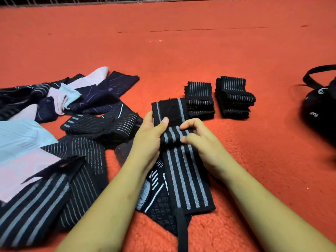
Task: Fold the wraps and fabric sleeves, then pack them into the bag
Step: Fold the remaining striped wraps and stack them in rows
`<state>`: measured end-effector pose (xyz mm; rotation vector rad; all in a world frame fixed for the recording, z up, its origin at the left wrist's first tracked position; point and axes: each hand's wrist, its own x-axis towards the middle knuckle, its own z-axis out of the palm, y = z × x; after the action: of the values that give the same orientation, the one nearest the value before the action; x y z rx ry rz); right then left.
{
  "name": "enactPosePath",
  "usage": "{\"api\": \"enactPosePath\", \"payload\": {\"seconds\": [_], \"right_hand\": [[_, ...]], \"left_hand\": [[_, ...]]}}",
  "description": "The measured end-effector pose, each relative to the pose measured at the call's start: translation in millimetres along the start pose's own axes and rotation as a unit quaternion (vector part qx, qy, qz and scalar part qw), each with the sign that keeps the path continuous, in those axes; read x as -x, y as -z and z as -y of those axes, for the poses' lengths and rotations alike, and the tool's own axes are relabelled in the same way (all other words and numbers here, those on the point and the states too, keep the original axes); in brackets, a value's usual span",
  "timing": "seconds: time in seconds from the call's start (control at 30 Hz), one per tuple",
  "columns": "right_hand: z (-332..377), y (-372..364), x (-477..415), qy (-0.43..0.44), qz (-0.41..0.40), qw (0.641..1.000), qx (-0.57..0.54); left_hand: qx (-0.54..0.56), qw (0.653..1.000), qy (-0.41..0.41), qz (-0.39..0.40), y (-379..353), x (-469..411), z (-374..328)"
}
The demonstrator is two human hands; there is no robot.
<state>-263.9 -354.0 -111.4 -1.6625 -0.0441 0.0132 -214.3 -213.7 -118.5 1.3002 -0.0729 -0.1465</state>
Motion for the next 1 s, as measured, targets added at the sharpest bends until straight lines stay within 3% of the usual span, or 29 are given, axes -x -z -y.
{"api": "enactPosePath", "payload": {"seconds": [0.13, 0.3, 0.47, 0.57, 0.7, 0.83, 1.0], "right_hand": [[-6, -4, -2, 0.029, -0.063, 0.996, 0.063], [-10, -5, -5, 0.066, -0.119, 0.991, -0.005], [-5, 4, -6, 0.125, -0.177, 0.976, -0.035], [-2, 8, -8, 0.113, -0.165, 0.976, -0.082], [4, 12, -10, 0.088, -0.131, 0.954, -0.254], [5, 11, -10, 0.128, -0.117, 0.966, -0.189], [4, 13, -9, 0.161, -0.089, 0.974, -0.134]], "left_hand": [[-0.026, 0.999, -0.018, 0.032, -3, 5, 1], [-0.079, 0.996, -0.031, 0.043, -6, 8, -2], [-0.177, 0.975, -0.040, 0.129, -7, 13, -1], [-0.122, 0.979, -0.027, 0.160, -5, 11, -1], [-0.089, 0.980, -0.004, 0.177, -3, 9, -1], [-0.031, 0.990, 0.042, 0.132, -3, 8, 0], [0.127, 0.984, 0.099, 0.079, 2, 1, -6]]}}
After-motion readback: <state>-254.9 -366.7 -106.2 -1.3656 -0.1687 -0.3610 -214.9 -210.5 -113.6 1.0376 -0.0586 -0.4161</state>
